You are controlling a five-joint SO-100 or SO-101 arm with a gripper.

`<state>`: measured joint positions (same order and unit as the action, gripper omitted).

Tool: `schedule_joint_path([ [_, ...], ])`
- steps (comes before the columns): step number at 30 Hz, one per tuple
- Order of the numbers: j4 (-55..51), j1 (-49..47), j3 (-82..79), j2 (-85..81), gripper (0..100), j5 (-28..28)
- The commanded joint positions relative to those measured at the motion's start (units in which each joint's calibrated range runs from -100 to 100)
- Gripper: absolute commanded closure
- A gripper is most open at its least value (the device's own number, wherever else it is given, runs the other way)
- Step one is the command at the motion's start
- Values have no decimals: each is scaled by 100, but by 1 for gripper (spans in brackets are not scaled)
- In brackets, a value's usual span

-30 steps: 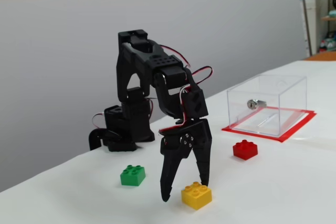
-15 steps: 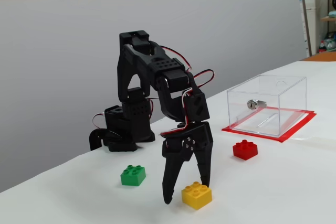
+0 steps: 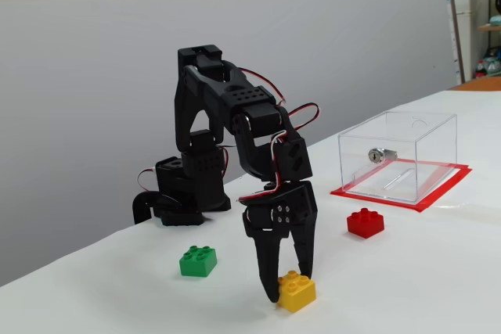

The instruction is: Pick the yellow lego brick and place it into the transparent box

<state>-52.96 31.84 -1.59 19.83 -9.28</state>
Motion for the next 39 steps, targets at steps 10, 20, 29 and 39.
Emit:
schedule_joint_path([
  [10,-39,7,132,-129,87,10],
  [20,-48,-67,123,-384,87,10],
  [29,-301,-208,132,-1088,87,10],
  [39,-657,-541,123,-2157,87,10],
])
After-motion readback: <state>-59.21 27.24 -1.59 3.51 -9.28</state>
